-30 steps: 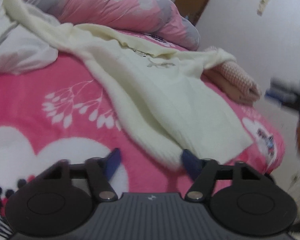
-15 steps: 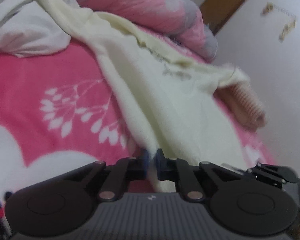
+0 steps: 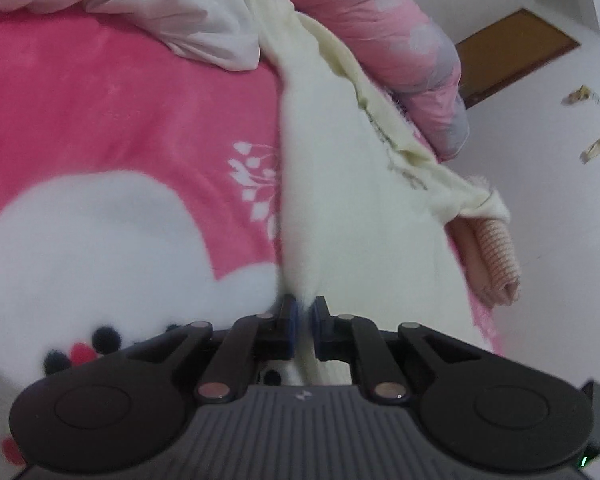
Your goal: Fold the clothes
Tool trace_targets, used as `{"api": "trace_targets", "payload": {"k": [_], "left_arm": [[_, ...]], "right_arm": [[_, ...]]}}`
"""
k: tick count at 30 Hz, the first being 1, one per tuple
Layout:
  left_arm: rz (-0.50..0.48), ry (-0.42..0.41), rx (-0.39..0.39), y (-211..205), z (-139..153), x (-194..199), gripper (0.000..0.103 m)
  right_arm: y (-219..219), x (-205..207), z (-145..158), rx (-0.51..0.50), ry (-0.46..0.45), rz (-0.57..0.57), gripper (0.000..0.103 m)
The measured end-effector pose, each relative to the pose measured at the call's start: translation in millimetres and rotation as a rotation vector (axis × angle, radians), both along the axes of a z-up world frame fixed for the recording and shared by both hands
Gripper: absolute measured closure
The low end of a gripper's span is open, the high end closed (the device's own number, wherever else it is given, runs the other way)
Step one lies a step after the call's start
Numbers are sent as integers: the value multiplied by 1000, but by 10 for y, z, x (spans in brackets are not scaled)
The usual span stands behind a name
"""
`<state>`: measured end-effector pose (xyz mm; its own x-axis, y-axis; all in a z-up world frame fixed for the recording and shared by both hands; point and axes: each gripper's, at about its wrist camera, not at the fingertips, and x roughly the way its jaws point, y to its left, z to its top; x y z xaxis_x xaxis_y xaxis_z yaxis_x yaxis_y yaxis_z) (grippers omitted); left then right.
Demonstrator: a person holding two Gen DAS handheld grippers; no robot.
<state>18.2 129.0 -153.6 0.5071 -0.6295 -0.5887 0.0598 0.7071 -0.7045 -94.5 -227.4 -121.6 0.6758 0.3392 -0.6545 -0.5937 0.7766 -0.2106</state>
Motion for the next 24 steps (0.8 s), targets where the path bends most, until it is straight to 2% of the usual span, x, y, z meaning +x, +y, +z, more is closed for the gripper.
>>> {"api": "trace_targets", "payload": {"k": [1,2,3,4,7,11,13,14,15,16,17,18,19,22,24], "left_arm": [[1,2,-15,6,-6,11,95],[2,5,-30,12,-12,22,95],[3,14,-49,34,-22,26,95],[5,17,-77,69,-14,21,95],[10,21,-169,164,28,-7,95],[-6,-56,-252,146,129,-67,95],[-20,-70,-268,125,111,-83,97],[-26,-61,-273,126,80,-86,96],[-30,-53,-277,127,45,-91,97],[-29,-47,-288,151,5,-98,96],[-28,-42,-300,177,-35,-106,96],[-26,-37,-311,203,-76,-113,93],[-17,-28,-325,243,-115,-114,86],[7,-14,-370,293,-184,-80,69],[18,-9,-414,299,-206,-47,59]], "right_arm": [[55,-64,29,-47,-32,22,76],[112,-120,58,-81,-63,51,67],[172,-160,88,-94,-94,92,55],[233,-200,117,-107,-124,133,50],[477,-258,152,-80,-170,235,46],[912,-206,-9,-65,-221,298,44],[1131,-128,-148,-116,-266,280,48],[1217,-77,-204,-137,-278,266,63],[1240,-13,-210,-125,-265,239,91],[1217,71,-175,-82,-234,189,99],[1148,149,-121,-13,-198,140,99],[1005,219,-34,99,-153,93,99],[861,290,53,211,-107,46,99],[281,513,224,644,61,-107,99],[-47,637,174,905,174,-174,99]]}}
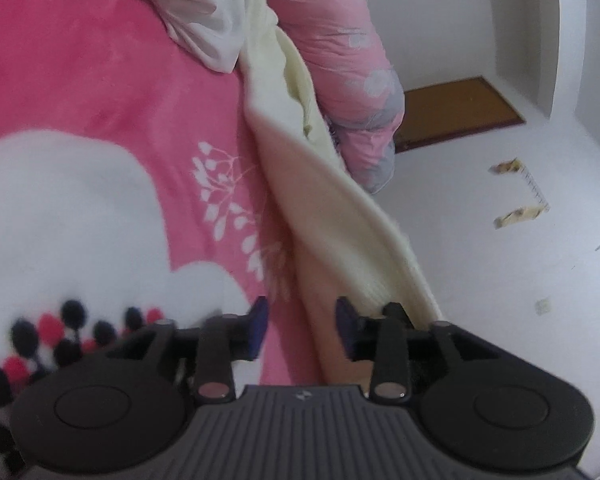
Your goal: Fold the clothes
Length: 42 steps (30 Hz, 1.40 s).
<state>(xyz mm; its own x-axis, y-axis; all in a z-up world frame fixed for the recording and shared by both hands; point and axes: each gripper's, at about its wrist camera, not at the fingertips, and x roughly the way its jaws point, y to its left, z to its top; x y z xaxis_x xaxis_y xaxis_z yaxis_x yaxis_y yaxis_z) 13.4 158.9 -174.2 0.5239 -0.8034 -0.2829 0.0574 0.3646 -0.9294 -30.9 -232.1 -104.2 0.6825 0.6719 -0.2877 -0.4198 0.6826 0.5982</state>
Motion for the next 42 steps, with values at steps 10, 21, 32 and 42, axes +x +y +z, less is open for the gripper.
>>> {"api": "trace_targets", "payload": {"k": [10,21,32,42], "left_arm": [[6,19,-89,-144,52,241,19],[-64,35,143,-400,-11,331,45],[-135,-70,439,-648,239,152,46],[-83,-232,739,-1078,519,-100,92]], "right_arm": [[82,60,-254,128,61,84,99],[271,-500,-63,-394,-134,270,81],[-2065,-512,-262,-96,206,-512,60],[-1939,-318,-491,-79,247,-431,94]]}}
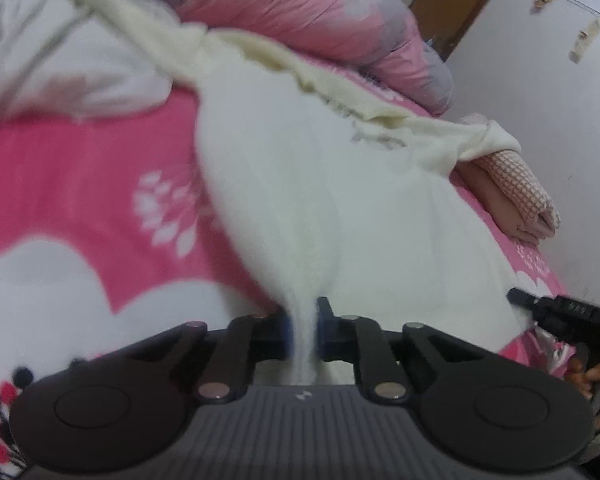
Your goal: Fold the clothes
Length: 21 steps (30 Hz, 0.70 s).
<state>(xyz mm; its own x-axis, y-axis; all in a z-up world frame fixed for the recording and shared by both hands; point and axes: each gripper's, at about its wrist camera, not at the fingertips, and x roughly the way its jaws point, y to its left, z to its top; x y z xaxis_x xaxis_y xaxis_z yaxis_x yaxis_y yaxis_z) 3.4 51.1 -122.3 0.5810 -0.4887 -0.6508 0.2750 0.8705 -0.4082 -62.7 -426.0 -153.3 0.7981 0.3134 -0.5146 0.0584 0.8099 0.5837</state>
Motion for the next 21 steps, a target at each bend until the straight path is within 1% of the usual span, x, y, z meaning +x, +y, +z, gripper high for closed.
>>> {"api": "trace_targets", "payload": {"k": [3,4,6,8,11,13,15,17,19,21], "left_arm": [[29,-66,-77,118,253,-109,93],[45,-95,-104,188,378,-157,95],[63,-136,-156,324,591,-259,95],[60,-160,-191,446,750,-389,96],[19,-168,-230,607,874,-637,96],[-8,-145,-234,643,854,-800,96],[-19,-90,-227,672,688,-880,95],[-22,-24,-210,680,475,-914,95],[-11,60,-189,661,188,-876,95],[3,118,-180,619,-11,-837,95]], "right_arm": [[-46,-132,244,62,-96,-20,95],[-70,-186,354,83,-134,-22,95],[-80,-320,618,100,-209,-13,96],[-79,-477,849,102,-269,1,96],[-58,-760,1076,116,-337,24,96],[-60,-968,1135,130,-358,25,96],[-55,-1154,1091,136,-356,18,96],[-58,-1242,946,145,-319,1,96],[-63,-1226,669,183,-223,-29,96],[-41,-1187,398,208,-120,-54,96]]}}
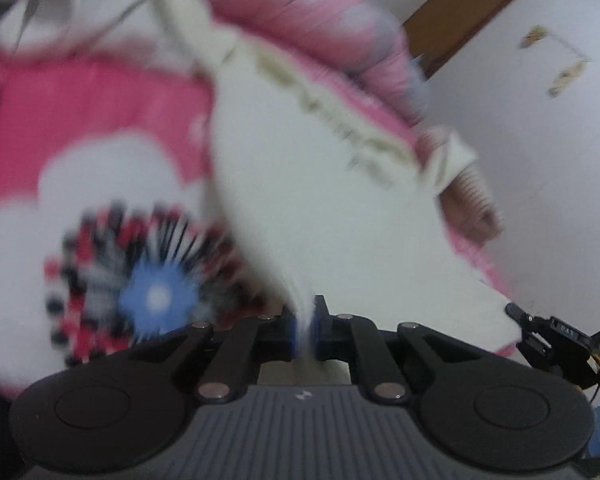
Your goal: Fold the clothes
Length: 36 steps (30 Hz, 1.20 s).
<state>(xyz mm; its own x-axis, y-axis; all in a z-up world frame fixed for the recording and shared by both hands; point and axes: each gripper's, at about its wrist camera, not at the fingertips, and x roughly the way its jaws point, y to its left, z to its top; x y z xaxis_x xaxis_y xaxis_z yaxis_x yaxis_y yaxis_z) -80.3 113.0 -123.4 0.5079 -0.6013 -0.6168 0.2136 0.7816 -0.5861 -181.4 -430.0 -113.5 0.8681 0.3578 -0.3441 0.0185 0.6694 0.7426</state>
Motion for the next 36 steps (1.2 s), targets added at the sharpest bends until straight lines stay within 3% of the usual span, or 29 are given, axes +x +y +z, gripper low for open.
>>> {"api": "trace_targets", "payload": {"k": [3,8,15,19,22,24,25,29,33,36], "left_arm": [[-7,-4,-23,29,-19,17,95],[-15,-44,-149,162,223,203,95],[37,-37,-247,138,363,858,92],[106,10,-265,131,159,1262,79],[169,78,-281,178,-11,1422,66],[198,68,-273,227,-44,1439,56],[209,57,-270,270,-45,1438,55],[244,-6,-209,414,38,1414,52],[119,-133,-57,203,239,1320,50],[-22,-246,119,-200,340,1241,46]], "right_arm": [[26,-24,-231,39,73,-7,96],[-62,-11,-84,60,13,0,96],[-131,800,106,162,-33,71,93],[-249,1317,-100,268,20,41,91],[-355,1576,-362,340,97,-5,77],[-406,1607,-469,360,127,-39,74],[-424,1595,-497,362,127,-50,74],[-437,1468,-380,253,84,-65,65],[-126,1549,-73,-27,13,61,59],[257,1684,98,-234,-28,225,52]]}}
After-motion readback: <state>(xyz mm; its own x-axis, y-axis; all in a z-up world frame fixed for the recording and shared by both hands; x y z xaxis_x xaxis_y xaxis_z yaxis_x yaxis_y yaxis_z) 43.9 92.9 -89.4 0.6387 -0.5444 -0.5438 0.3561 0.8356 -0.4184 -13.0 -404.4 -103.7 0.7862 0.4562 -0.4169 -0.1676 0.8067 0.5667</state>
